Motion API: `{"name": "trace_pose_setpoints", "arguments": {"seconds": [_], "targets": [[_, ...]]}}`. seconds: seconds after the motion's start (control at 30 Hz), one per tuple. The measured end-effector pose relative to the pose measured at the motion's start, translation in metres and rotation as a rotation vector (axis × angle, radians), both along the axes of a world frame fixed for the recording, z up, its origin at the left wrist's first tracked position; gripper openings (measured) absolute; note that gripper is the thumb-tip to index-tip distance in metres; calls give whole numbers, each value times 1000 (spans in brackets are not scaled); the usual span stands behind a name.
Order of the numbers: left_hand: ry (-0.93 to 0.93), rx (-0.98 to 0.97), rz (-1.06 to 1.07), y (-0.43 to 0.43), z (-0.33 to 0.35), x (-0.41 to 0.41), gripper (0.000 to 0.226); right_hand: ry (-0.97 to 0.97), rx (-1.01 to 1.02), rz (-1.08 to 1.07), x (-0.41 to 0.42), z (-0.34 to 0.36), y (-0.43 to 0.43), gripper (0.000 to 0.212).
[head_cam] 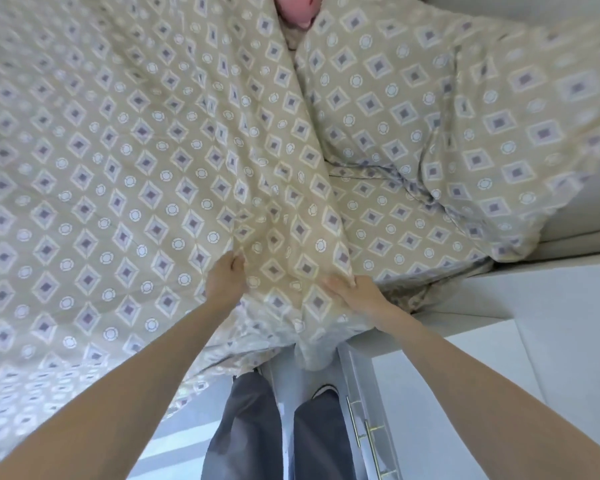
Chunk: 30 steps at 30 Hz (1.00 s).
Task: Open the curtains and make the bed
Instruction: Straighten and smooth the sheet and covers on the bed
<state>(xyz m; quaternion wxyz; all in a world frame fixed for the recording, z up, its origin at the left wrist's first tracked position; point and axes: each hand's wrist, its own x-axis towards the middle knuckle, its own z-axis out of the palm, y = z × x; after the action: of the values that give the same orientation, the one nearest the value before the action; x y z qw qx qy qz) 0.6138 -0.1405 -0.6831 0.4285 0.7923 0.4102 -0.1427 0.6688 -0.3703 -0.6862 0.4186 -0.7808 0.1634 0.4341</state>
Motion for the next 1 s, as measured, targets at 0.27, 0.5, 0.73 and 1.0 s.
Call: {"name": "trace_pose_setpoints", "arguments": {"seconds": [0.27, 0.5, 0.73, 1.0], "targets": [[-244, -3, 11, 37, 123, 76, 34, 188, 79, 84, 60, 138, 33, 110], [-314, -77, 22, 76, 167, 102, 40, -119, 19, -29, 90, 178, 57, 49], [-253, -158, 83, 88, 141, 127, 24, -225, -69, -37, 124, 140, 79, 47], [-86, -519, 119, 93, 75, 152, 67, -142, -5, -172, 185, 75, 107, 22]]}}
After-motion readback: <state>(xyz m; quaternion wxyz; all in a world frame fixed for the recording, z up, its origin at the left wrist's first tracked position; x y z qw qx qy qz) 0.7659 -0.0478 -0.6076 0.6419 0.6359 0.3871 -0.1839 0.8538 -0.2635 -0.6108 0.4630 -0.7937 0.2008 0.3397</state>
